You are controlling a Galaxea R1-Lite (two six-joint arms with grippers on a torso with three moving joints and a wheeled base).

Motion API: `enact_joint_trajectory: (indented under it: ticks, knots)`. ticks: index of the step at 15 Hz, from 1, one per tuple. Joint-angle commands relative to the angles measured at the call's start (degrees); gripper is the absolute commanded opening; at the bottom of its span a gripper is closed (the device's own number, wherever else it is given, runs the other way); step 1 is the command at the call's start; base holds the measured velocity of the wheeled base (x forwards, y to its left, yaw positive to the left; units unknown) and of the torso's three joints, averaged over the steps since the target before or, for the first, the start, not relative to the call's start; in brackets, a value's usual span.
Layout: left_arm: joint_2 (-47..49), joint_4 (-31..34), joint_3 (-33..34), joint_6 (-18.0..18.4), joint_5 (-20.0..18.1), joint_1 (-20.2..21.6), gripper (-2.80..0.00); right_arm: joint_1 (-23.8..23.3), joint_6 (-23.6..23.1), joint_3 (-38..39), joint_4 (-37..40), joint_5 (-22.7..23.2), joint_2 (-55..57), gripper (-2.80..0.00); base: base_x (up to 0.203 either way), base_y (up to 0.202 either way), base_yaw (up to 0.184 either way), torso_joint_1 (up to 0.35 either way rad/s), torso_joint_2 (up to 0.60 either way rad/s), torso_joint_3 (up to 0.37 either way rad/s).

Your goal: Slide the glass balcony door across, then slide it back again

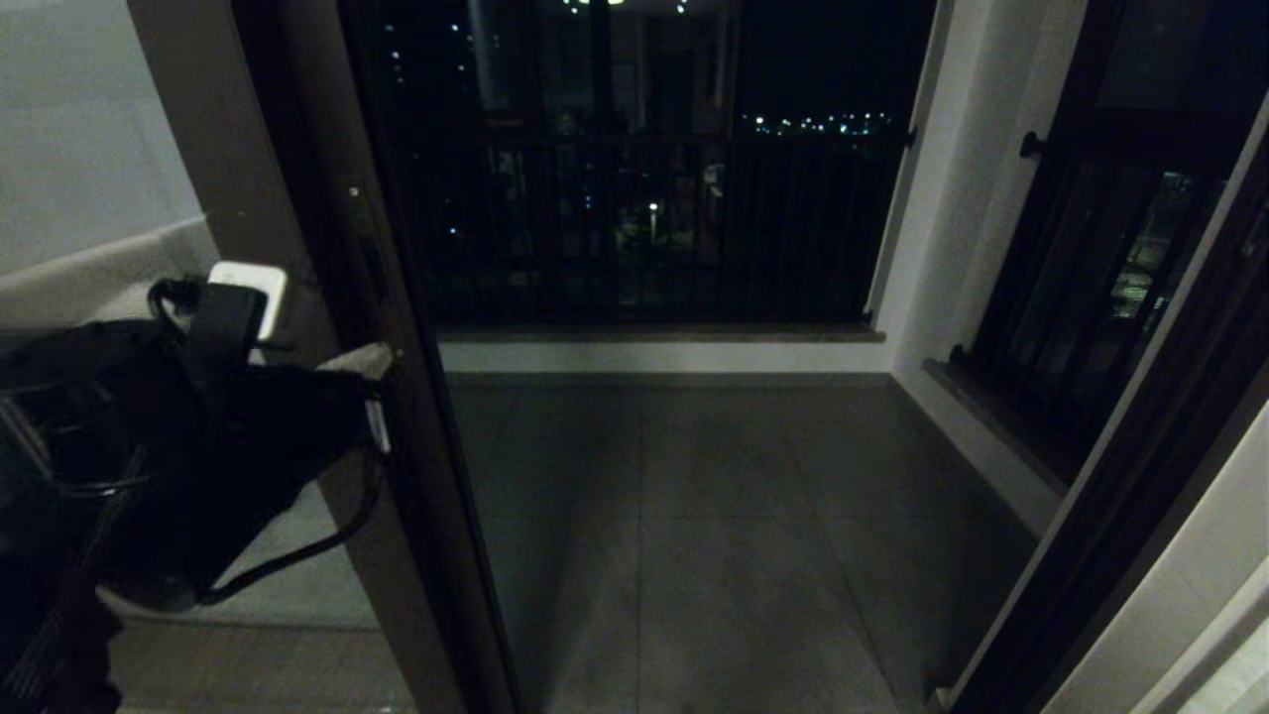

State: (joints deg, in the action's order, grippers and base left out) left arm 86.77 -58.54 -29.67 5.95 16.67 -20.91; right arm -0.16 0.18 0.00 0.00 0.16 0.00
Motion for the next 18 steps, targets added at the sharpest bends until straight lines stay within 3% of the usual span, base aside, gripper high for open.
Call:
enact_joint_trajectory:
  ticks: [1,3,4,7,9,10,12,15,16,18]
  knots:
    - [-7.6,-0.4,8.4,0.0,1.4,3.7,-2.8,0.0,0.0,0.0,0.0,0.0,0.1,-2.8,0.0,0.0,0.0,0.0,0.0,0.0]
    - [-12.0,-0.4,12.3,-1.1,1.9,11.4,-2.8,0.0,0.0,0.0,0.0,0.0,0.1,-2.8,0.0,0.0,0.0,0.0,0.0,0.0]
    - [-15.0,-0.4,14.0,-2.4,2.0,12.8,-2.8,0.0,0.0,0.0,0.0,0.0,0.1,-2.8,0.0,0.0,0.0,0.0,0.0,0.0]
    - [-25.4,0.5,18.8,-4.1,1.8,13.9,-2.8,0.0,0.0,0.0,0.0,0.0,0.1,-2.8,0.0,0.0,0.0,0.0,0.0,0.0]
    - [-34.9,4.8,20.1,-4.3,-0.5,13.6,-2.8,0.0,0.0,0.0,0.0,0.0,0.1,-2.8,0.0,0.0,0.0,0.0,0.0,0.0]
    - [-40.1,9.7,19.9,-4.3,-1.6,13.4,-2.8,0.0,0.0,0.0,0.0,0.0,0.1,-2.8,0.0,0.0,0.0,0.0,0.0,0.0]
    - [-52.7,25.7,17.4,-4.2,-3.1,13.3,-2.8,0.0,0.0,0.0,0.0,0.0,0.1,-2.8,0.0,0.0,0.0,0.0,0.0,0.0]
    - [-68.4,59.3,8.5,-4.7,-3.4,13.2,-2.8,0.0,0.0,0.0,0.0,0.0,0.1,-2.8,0.0,0.0,0.0,0.0,0.0,0.0]
    - [-70.2,65.0,5.9,-5.4,-1.6,13.2,-2.8,0.0,0.0,0.0,0.0,0.0,0.1,-2.8,0.0,0.0,0.0,0.0,0.0,0.0]
    - [-70.5,65.4,2.1,-5.3,7.7,13.3,-2.8,0.0,0.0,0.0,0.0,0.0,0.1,-2.8,0.0,0.0,0.0,0.0,0.0,0.0]
